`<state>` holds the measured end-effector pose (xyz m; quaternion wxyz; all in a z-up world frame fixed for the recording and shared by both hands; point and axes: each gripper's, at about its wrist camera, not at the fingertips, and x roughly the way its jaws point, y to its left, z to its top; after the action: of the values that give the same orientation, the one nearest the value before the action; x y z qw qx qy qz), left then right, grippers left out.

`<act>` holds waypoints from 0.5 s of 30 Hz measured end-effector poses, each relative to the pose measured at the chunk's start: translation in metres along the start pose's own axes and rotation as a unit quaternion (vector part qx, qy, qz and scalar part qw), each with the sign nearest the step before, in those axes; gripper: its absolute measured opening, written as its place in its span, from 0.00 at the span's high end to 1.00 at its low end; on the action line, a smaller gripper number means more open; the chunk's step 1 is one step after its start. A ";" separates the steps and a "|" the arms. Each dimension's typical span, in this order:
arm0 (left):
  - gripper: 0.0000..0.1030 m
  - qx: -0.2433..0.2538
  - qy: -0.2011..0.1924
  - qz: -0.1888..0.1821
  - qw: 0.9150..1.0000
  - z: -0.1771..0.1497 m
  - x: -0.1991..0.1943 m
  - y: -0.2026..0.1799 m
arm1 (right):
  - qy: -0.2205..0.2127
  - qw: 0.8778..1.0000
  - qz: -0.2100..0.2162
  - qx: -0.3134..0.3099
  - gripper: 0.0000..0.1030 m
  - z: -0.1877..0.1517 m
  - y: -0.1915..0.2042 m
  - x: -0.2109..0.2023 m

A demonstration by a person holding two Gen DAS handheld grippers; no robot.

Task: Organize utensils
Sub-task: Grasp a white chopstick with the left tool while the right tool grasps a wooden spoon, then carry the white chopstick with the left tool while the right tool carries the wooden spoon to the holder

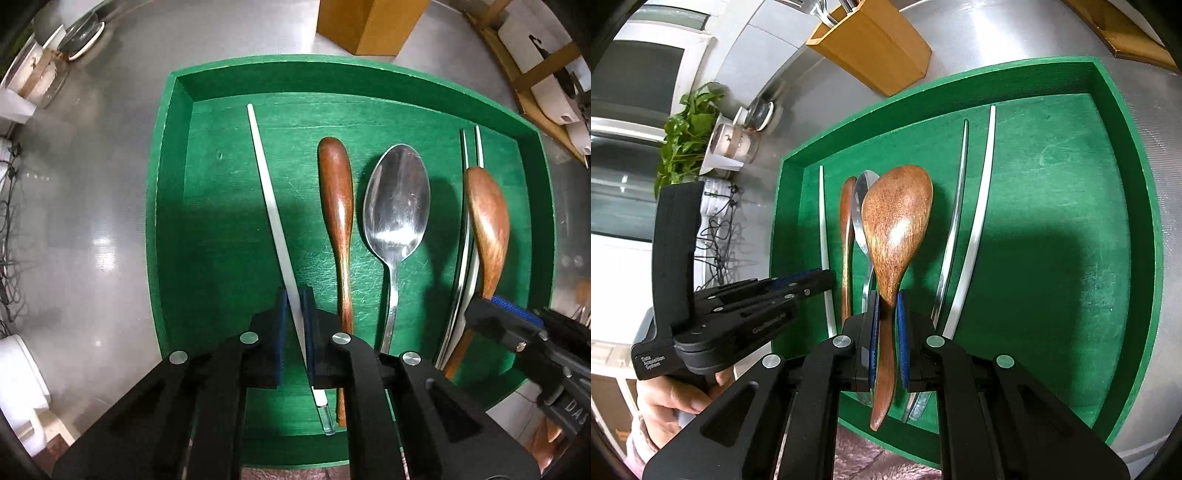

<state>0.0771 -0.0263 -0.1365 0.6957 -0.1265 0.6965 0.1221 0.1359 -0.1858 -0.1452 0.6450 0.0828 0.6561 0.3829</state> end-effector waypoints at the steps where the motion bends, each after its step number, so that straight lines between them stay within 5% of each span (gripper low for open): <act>1: 0.94 0.003 -0.004 0.001 1.000 -0.002 -0.002 0.002 | -0.001 1.000 0.002 0.000 0.91 0.000 -0.002 -0.001; 7: 0.96 -0.006 -0.016 -0.042 0.999 -0.009 -0.003 0.005 | -0.004 1.000 0.009 -0.007 0.91 0.003 -0.006 -0.008; 15: 0.96 -0.002 -0.079 -0.085 0.993 -0.031 -0.034 0.023 | -0.019 0.999 -0.004 -0.033 0.91 0.000 0.004 -0.012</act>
<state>0.0400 -0.0152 -0.1021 0.7562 -0.1767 0.6258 0.0729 0.1368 -0.1904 -0.1333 0.6614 0.0662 0.6308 0.4004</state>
